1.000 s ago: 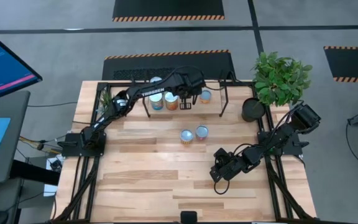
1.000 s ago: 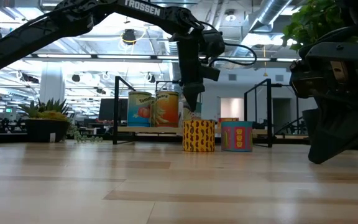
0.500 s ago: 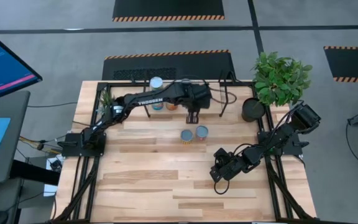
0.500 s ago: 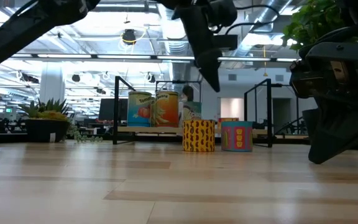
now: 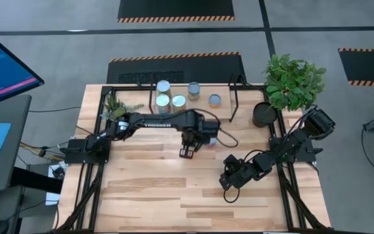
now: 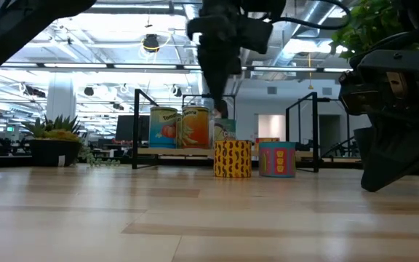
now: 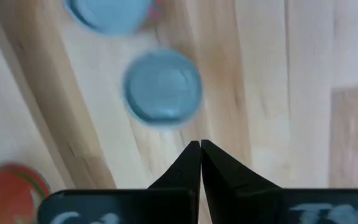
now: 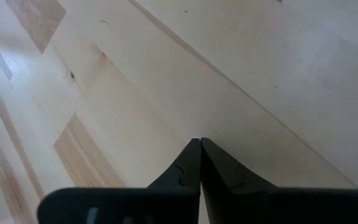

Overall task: Pick and place cans onto a shelf
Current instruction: Put the canned peppers on the shelf

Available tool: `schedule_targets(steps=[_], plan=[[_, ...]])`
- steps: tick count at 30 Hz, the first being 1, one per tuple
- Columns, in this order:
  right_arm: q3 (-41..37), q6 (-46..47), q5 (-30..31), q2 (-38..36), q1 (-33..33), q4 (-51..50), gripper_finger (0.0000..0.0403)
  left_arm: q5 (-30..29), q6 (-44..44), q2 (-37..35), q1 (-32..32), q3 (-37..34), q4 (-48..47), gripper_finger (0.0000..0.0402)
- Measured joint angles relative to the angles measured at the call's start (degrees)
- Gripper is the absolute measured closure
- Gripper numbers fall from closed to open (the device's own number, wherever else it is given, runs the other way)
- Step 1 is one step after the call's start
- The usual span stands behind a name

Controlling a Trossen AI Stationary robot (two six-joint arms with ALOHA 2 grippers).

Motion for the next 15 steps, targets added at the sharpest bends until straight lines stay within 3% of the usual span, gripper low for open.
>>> schedule_targets(steps=[5, 15], plan=[[0.00, 0.00, 0.00, 0.00, 0.00, -0.07, 0.0374, 3.47, -1.33, 0.00, -1.39, 0.00, -0.82, 0.0374], [0.00, -0.07, 0.68, 0.00, 1.18, -0.39, 0.0377, 4.24, 1.10, 0.76, -0.27, -0.86, 2.96, 0.0299]])
